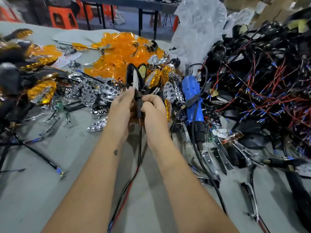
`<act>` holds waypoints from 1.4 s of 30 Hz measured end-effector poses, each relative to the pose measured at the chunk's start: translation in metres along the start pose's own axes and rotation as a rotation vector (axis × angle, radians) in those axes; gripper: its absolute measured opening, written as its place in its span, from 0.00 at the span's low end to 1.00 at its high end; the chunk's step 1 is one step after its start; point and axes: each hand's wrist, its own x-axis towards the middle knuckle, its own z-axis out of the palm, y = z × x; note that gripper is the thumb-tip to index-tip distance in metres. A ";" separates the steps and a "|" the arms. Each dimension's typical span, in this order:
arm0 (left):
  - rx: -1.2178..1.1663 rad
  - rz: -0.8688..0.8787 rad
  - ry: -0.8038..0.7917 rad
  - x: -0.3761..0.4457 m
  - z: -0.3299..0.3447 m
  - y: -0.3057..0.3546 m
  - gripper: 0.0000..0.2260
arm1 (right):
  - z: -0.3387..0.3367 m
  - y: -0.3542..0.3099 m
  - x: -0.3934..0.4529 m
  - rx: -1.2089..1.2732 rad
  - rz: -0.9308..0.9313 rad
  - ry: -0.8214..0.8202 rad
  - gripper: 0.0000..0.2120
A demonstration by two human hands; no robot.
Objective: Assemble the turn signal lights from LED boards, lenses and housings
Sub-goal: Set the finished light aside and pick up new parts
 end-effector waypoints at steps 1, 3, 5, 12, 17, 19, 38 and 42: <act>-0.014 0.007 -0.004 0.000 0.001 0.000 0.11 | -0.004 0.001 0.000 -0.048 -0.024 -0.003 0.09; -0.039 0.006 -0.012 0.000 0.003 0.001 0.08 | -0.010 0.003 0.000 -0.094 -0.041 -0.001 0.11; -0.069 -0.011 -0.003 0.000 0.007 -0.001 0.06 | -0.015 0.002 -0.003 -0.167 -0.070 0.008 0.10; -0.045 -0.040 -0.046 0.000 0.006 -0.007 0.06 | -0.020 0.005 -0.011 -0.569 -0.268 0.053 0.02; -0.076 -0.172 -0.038 0.000 0.009 -0.007 0.09 | -0.020 0.003 -0.013 -0.591 -0.325 0.187 0.01; -0.026 -0.167 -0.036 0.001 0.010 -0.010 0.08 | -0.022 0.003 -0.011 -0.618 -0.369 0.211 0.03; 0.146 -0.126 -0.201 -0.005 0.016 -0.017 0.07 | -0.045 0.001 0.005 -0.557 -0.406 0.283 0.07; 0.170 -0.133 -0.140 -0.006 0.018 -0.014 0.07 | -0.045 0.000 0.004 -0.542 -0.446 0.283 0.05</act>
